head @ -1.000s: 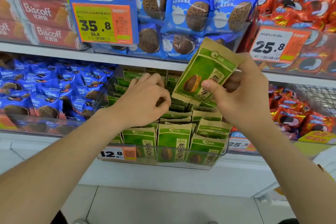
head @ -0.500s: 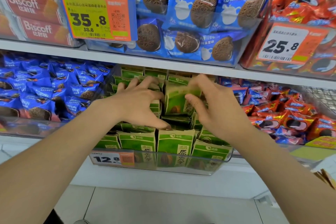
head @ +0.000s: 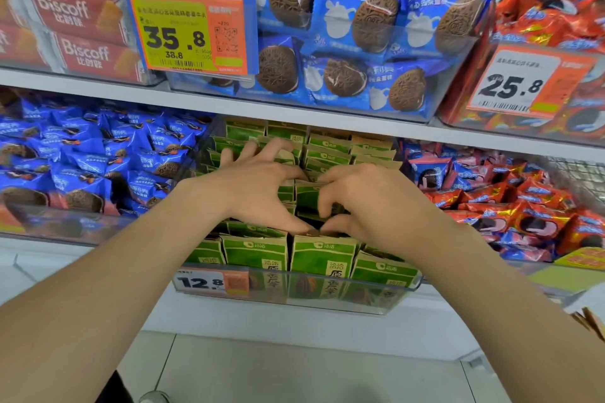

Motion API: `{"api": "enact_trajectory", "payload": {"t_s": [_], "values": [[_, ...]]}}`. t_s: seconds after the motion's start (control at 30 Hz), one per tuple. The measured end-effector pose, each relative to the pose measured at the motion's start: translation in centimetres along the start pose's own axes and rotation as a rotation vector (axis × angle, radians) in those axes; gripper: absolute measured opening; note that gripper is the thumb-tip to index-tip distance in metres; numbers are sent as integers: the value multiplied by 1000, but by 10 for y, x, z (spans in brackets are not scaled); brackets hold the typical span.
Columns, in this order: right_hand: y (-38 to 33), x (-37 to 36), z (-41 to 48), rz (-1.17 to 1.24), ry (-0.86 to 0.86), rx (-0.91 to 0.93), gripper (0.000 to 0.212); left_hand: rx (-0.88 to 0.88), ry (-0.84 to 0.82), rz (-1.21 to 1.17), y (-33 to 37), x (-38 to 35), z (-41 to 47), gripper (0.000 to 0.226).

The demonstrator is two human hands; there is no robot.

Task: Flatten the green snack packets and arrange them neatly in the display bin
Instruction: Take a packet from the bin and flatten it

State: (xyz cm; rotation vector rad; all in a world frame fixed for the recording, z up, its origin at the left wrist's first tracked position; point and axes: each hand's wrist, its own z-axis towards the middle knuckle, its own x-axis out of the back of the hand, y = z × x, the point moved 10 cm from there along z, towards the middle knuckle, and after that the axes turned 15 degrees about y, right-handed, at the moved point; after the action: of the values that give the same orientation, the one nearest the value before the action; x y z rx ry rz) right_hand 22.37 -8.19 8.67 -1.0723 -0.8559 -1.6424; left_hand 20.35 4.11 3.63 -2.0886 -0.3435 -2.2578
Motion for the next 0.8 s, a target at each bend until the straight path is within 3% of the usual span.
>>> {"api": "enact_trajectory", "payload": {"t_s": [0.17,0.27,0.37,0.53,0.67,0.8], "values": [[3,-13,5,-202,-67,22,22,-12,-22,-2,2,2,-2,105],[-1,-12,11,-232,51,54,5,-30,-1,28,6,7,-3,105],[13,4,12,-185,227,-34,7,-32,147,16,11,21,-6,112],[13,14,9,-141,275,-90,22,-51,495,-238,22,49,-26,63],[0,6,6,-89,186,19,21,-67,395,-217,27,37,-29,22],[12,-14,-2,-145,-46,-88,15,-7,173,-63,26,13,-30,29]]}}
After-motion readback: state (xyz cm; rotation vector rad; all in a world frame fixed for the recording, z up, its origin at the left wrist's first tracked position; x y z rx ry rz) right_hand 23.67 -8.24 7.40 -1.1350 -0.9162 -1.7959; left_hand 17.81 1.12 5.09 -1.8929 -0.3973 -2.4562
